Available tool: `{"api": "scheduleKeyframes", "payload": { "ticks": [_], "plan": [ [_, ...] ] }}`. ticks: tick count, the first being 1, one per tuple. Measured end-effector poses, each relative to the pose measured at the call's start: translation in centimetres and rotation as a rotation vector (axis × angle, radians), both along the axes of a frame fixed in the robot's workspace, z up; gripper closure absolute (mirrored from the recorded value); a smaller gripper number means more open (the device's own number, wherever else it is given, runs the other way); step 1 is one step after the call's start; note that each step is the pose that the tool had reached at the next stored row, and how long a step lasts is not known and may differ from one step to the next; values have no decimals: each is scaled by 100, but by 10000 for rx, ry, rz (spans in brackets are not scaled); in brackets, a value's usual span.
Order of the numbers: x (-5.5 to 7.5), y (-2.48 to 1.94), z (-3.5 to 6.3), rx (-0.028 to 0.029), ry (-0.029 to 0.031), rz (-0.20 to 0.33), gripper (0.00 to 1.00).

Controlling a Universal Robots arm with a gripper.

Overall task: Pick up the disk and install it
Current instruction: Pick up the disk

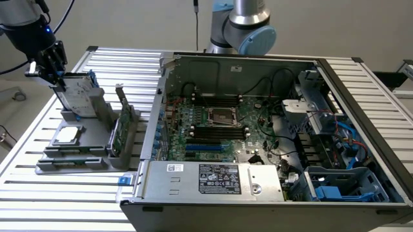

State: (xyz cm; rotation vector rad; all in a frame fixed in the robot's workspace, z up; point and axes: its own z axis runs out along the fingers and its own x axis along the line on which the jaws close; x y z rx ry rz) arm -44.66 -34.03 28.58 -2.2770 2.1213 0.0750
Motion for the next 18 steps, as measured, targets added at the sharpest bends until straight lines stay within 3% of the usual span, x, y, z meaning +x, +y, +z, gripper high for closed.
{"api": "scheduleKeyframes", "payload": {
  "ticks": [18],
  "plan": [
    [16, -49, 0, 35, 2, -30, 67]
  ]
}}
